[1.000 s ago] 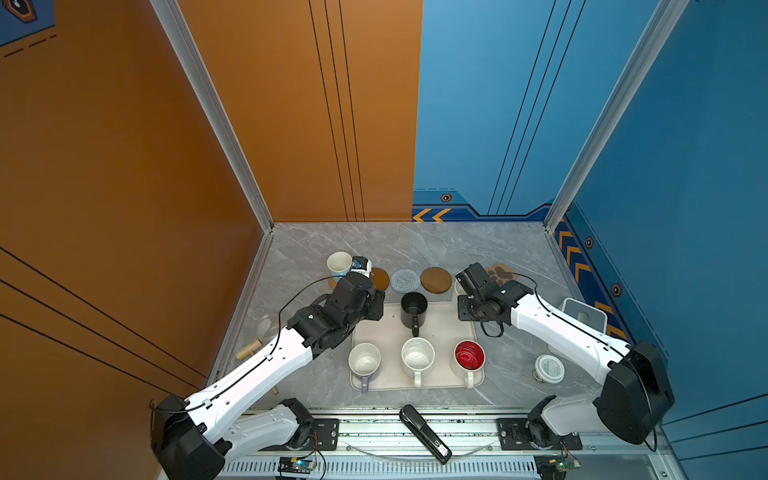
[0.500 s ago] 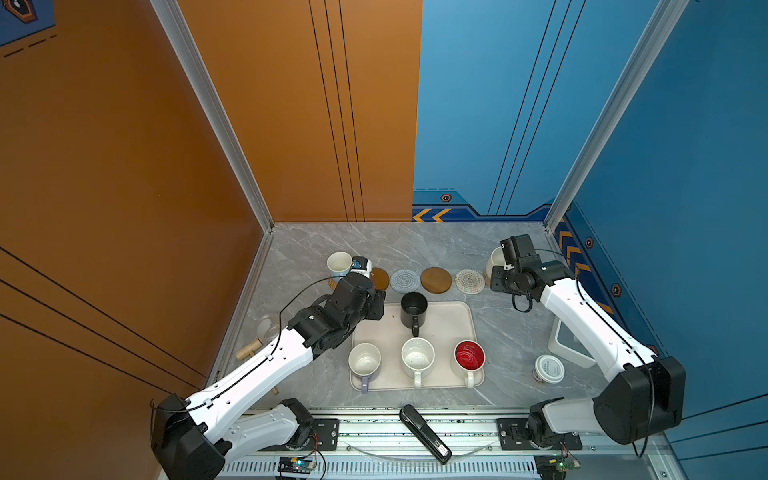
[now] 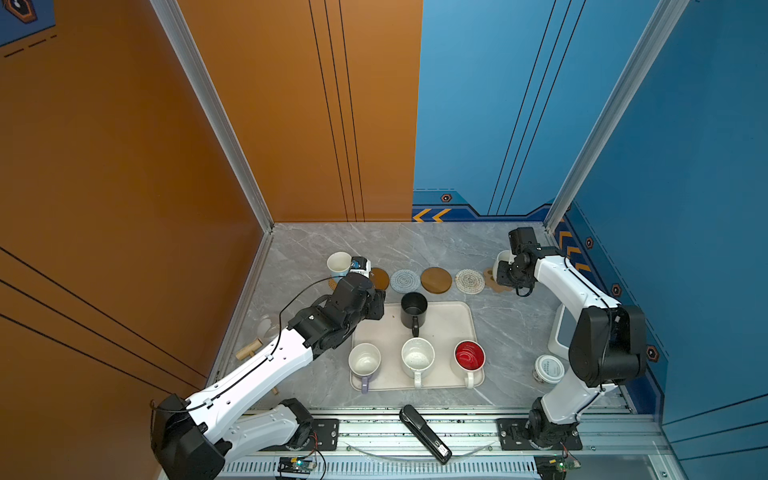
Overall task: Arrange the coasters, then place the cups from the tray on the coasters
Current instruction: 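Lift the white mug with right gripper and carry it toward the paw coaster, then lower the white mug onto the paw-shaped coaster with right gripper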
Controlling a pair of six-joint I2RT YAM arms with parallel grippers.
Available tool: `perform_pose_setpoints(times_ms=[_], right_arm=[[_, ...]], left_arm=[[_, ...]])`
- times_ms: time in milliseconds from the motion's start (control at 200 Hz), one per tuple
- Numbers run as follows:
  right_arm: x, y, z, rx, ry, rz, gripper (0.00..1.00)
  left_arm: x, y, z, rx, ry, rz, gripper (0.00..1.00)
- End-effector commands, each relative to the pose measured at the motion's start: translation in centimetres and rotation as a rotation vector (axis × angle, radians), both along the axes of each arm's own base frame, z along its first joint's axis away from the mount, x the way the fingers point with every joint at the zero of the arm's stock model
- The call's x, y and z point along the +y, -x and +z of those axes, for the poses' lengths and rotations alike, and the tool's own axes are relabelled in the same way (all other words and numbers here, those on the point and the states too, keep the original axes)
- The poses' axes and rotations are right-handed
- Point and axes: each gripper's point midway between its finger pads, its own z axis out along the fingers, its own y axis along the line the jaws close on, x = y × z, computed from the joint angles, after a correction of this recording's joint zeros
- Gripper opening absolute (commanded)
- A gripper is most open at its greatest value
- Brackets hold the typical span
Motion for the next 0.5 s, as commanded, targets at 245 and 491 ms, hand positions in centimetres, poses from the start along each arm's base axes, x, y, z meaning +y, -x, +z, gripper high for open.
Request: perform_pose_setpoints(times_ms=[245,491], right_arm=[[-0.3,-4.4,0.0,-0.069,-0.035,0.013,0.00],[-0.8,-4.6,-0.6,-0.055,-0.020,0.003,0.00]], left_arm=[[-0.3,0.0,0.6,-0.014,0.019,0.012,0.54],[-0.6,-0.3,0.6,-0.011,0.009,0.006,0.54]])
